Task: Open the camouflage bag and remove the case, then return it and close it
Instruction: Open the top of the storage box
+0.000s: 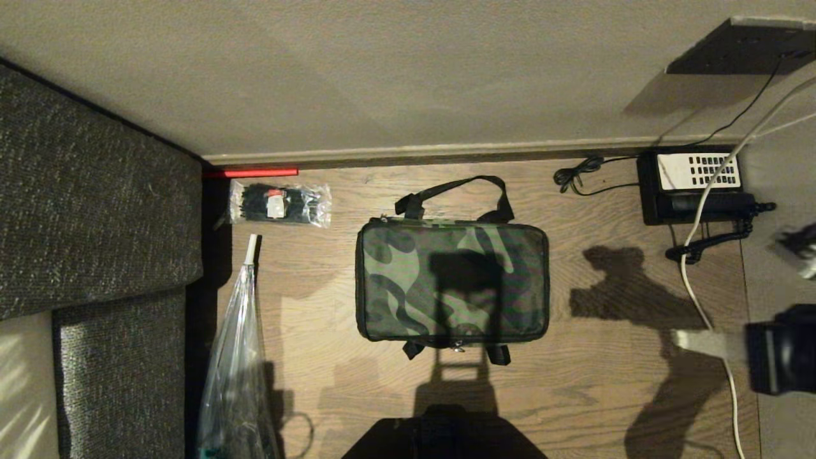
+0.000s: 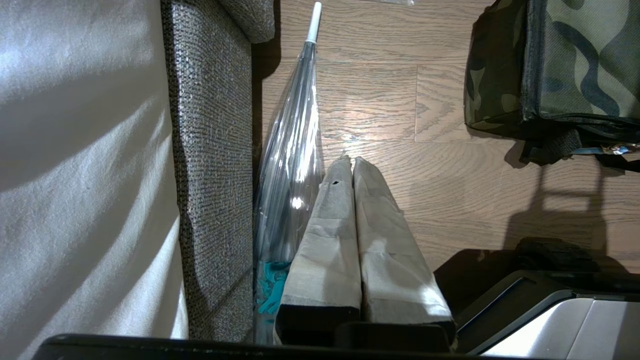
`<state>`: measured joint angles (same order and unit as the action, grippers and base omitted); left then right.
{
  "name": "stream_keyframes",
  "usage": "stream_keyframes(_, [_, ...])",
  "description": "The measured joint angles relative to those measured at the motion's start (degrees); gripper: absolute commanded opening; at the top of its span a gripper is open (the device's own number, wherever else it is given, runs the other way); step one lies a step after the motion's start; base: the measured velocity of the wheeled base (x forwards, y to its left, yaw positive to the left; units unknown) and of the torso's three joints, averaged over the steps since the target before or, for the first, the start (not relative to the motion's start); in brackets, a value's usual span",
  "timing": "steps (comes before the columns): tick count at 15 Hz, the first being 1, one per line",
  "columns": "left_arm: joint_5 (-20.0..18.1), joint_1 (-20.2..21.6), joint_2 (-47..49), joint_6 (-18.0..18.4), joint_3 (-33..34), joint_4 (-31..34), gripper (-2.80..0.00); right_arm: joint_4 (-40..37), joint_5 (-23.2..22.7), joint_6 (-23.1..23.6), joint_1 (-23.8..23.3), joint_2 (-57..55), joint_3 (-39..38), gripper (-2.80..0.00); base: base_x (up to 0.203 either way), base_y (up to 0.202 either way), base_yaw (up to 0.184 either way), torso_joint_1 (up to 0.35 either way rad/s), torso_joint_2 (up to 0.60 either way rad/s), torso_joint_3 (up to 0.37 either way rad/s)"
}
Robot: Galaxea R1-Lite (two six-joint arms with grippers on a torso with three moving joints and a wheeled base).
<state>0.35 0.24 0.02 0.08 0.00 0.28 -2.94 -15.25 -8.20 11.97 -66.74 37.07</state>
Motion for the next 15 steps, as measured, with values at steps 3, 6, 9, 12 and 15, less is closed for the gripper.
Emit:
stream_keyframes(3, [0.0, 0.0, 0.0, 0.0, 0.0, 0.0, -2.8, 16.1, -1.6, 0.1, 10.2, -12.8, -4.4, 0.0, 0.0, 0.0, 0.0, 0.0, 0.0, 0.0])
stream_keyframes(6, [0.0, 0.0, 0.2, 0.0, 0.0, 0.0, -2.8, 18.8, -3.4, -2.0, 15.6, -20.1, -4.5, 0.0, 0.0, 0.0, 0.0, 0.0, 0.0, 0.0])
stream_keyframes(9, [0.0, 0.0, 0.6, 0.0, 0.0, -0.1, -2.8, 19.2, -3.3, 0.4, 17.6, -24.9, -3.8, 0.0, 0.0, 0.0, 0.0, 0.0, 0.0, 0.0])
stream_keyframes(12, [0.0, 0.0, 0.7, 0.0, 0.0, -0.1, -2.8, 20.5, -2.2, -0.2, 19.3, -29.4, -2.0, 0.0, 0.0, 0.0, 0.0, 0.0, 0.0, 0.0])
stream_keyframes(15, [0.0, 0.0, 0.8, 0.0, 0.0, 0.0, -2.8, 26.9, 2.6, -7.7, 22.3, -34.3, 0.6, 0.0, 0.0, 0.0, 0.0, 0.0, 0.0, 0.0])
